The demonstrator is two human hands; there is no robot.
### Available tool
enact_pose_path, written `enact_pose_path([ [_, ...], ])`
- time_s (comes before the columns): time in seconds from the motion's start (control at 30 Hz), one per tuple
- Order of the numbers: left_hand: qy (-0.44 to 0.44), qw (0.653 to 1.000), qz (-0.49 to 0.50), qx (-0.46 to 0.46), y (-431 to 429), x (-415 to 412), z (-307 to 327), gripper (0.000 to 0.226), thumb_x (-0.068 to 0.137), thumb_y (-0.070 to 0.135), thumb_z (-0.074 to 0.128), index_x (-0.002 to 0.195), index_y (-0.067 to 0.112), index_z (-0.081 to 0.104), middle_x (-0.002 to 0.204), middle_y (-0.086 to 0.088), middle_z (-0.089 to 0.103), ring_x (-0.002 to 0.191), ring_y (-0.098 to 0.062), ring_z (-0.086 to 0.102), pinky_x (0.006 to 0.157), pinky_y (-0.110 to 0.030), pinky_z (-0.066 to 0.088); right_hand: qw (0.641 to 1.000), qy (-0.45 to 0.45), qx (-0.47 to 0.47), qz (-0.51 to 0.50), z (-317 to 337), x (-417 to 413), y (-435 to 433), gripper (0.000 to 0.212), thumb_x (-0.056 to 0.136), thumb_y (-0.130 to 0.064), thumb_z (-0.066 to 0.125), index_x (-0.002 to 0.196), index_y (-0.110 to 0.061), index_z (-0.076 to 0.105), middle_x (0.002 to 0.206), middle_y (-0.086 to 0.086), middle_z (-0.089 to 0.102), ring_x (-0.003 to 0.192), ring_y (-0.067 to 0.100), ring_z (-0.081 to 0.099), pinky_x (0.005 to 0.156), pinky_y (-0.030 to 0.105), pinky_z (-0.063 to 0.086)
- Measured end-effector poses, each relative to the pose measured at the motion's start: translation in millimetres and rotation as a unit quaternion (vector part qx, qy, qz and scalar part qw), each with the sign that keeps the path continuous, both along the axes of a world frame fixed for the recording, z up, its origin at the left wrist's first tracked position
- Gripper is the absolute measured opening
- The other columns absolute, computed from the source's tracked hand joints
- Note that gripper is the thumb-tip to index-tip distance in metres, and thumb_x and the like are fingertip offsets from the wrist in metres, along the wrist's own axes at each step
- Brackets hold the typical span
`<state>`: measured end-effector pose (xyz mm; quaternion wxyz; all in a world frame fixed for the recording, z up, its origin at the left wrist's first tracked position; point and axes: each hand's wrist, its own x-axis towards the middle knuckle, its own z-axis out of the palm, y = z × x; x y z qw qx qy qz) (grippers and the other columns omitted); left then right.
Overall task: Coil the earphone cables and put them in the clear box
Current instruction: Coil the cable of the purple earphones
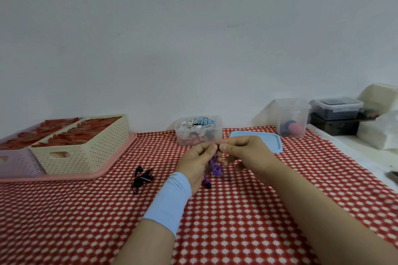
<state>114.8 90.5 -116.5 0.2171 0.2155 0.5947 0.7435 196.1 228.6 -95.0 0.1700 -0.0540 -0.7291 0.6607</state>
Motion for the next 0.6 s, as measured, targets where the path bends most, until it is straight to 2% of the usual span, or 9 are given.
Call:
enact_pose_path([
  [0.07,0.022,0.999,0.014,-0.025,-3.2,-3.9,-2.1,0.016,0.096,0.016,0.06,0.107,0.01,0.07,0.089,-0.008,0.071,0.081,-0.017,0.067,0.079,-0.038,0.057,0.999,0.002,0.036,-0.01,0.1,0.9,-0.8,0.013,0.089,-0.012,0.073,0.1,-0.014,0.08,0.087,0.01,0.078,0.062,0.015,0.068,0.051,0.024,0.047],
  [0.13,0.036,0.999,0.016,-0.033,-5.5,-4.1,-0.9,0.015,0.094,0.014,0.061,0.105,0.009,0.07,0.09,-0.009,0.073,0.083,-0.018,0.069,0.082,-0.036,0.057,0.999,0.005,0.047,-0.02,0.5,2.0,-0.9,0.012,0.088,-0.01,0.074,0.099,-0.013,0.078,0.086,0.01,0.078,0.06,0.015,0.068,0.048,0.023,0.048],
  [0.27,0.041,0.999,-0.002,-0.03,-5.6,0.8,4.4,0.013,0.094,0.011,0.061,0.102,0.008,0.071,0.089,-0.007,0.075,0.083,-0.017,0.07,0.082,-0.033,0.058,1.0,-0.009,-0.004,-0.022,2.7,5.1,2.2,0.009,0.088,-0.013,0.075,0.096,-0.013,0.078,0.081,0.004,0.078,0.06,0.012,0.067,0.048,0.021,0.047],
  [0.4,0.056,0.998,-0.024,-0.03,-8.5,3.0,6.7,0.014,0.095,0.011,0.06,0.102,0.006,0.071,0.088,-0.005,0.074,0.085,-0.014,0.07,0.08,-0.029,0.059,0.997,-0.047,-0.043,0.039,4.3,9.0,4.6,0.007,0.085,-0.02,0.075,0.089,-0.017,0.08,0.084,0.003,0.077,0.062,0.01,0.063,0.051,0.022,0.043],
  [0.5,0.066,0.997,-0.038,-0.033,-9.8,3.4,7.7,0.015,0.095,0.011,0.059,0.101,0.006,0.071,0.086,-0.005,0.074,0.086,-0.018,0.07,0.088,-0.036,0.057,0.994,-0.063,-0.065,0.066,5.2,8.9,6.3,0.011,0.075,-0.024,0.076,0.082,-0.017,0.081,0.082,0.004,0.075,0.062,0.011,0.061,0.048,0.021,0.042],
  [0.6,0.069,0.996,-0.046,-0.022,-10.1,3.8,6.7,0.016,0.092,0.011,0.061,0.102,0.002,0.071,0.088,-0.011,0.073,0.091,-0.03,0.068,0.091,-0.045,0.056,0.991,-0.063,-0.08,0.09,4.5,8.1,8.2,0.017,0.072,-0.024,0.075,0.085,-0.015,0.08,0.081,0.007,0.073,0.062,0.012,0.061,0.046,0.021,0.043],
])
